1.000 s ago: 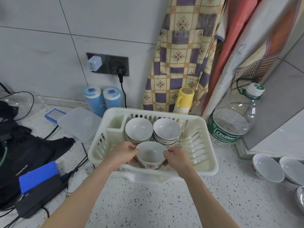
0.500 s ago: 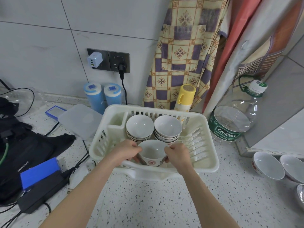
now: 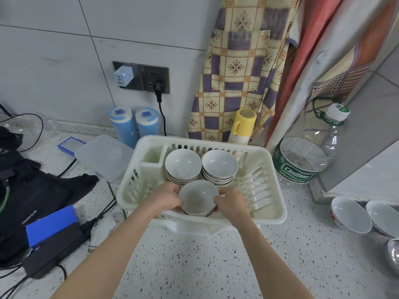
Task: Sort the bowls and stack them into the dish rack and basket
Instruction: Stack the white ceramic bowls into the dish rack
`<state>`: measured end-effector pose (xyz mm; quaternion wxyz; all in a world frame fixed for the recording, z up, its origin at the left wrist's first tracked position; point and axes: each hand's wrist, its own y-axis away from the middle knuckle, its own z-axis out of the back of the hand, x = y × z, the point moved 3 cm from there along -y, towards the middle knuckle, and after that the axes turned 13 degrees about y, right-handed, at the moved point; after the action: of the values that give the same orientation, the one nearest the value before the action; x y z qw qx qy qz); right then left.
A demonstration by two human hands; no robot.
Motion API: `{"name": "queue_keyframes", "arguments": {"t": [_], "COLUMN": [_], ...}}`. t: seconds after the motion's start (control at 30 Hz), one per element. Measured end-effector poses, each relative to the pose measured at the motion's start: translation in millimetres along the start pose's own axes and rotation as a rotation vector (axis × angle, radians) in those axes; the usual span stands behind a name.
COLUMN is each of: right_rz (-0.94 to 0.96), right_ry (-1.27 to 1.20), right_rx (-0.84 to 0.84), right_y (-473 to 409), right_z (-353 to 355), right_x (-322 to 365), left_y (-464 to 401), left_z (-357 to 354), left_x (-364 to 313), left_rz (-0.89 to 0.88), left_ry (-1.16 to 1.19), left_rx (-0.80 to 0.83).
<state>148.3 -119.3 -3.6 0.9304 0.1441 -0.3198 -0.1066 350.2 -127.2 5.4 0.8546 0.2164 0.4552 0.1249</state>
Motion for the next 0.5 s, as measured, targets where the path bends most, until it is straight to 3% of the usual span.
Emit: {"name": "queue_keyframes", "arguments": {"t": [0.5], "right_rz": [-0.001], "right_ry": [0.028], "right_rx": [0.06], "right_y": [2.4], "right_z": [0.2], "right_x": [-2.0], "left_y": [-0.4], "left_z": [-4.6], "left_x": [5.3], "left_rz": [-0.035], "left_ry": [-0.212], "left_rx": [-0.095]}}
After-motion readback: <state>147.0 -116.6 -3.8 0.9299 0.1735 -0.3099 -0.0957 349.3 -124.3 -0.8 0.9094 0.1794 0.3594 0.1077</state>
